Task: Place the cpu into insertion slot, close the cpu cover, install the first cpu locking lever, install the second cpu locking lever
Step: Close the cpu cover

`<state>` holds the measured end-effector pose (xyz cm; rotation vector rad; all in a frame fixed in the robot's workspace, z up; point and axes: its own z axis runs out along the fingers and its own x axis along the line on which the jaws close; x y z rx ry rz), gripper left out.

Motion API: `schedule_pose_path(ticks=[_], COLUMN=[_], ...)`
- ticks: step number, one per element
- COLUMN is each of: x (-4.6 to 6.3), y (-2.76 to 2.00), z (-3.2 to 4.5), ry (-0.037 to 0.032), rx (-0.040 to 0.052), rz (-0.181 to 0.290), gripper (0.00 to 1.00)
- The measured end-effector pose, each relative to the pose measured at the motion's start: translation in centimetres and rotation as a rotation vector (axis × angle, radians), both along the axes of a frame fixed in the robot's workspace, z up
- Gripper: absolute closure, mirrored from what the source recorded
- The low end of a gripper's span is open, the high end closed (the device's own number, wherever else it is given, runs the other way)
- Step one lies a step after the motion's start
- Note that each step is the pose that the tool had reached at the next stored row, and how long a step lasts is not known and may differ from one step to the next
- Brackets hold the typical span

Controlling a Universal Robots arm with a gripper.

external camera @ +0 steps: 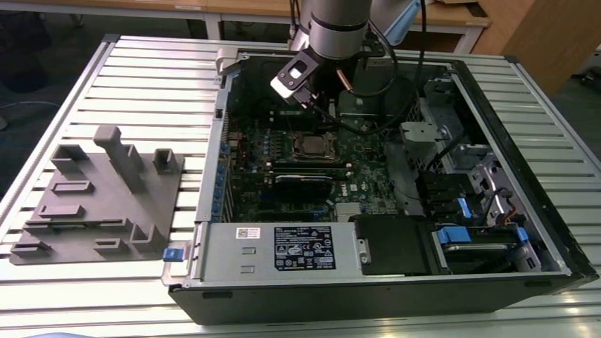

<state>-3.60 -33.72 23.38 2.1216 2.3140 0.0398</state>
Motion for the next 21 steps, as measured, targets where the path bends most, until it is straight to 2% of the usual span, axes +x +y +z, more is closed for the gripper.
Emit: schedule_pose_path(ticks=[4,7,14,21], x=[0.00,0.00,-0.01,-0.01], y=[0.00,0.00,0.00,0.00], z=[0.00,-0.01,-0.02,-0.02], ry=[0.0000,0.0000,0.0000,0.0001], rx=[0.0001,0.0008,0.0010,0.0010], rz=[0.002,0.024,0.110,0.215], gripper=[0.89,0.89,0.89,0.89])
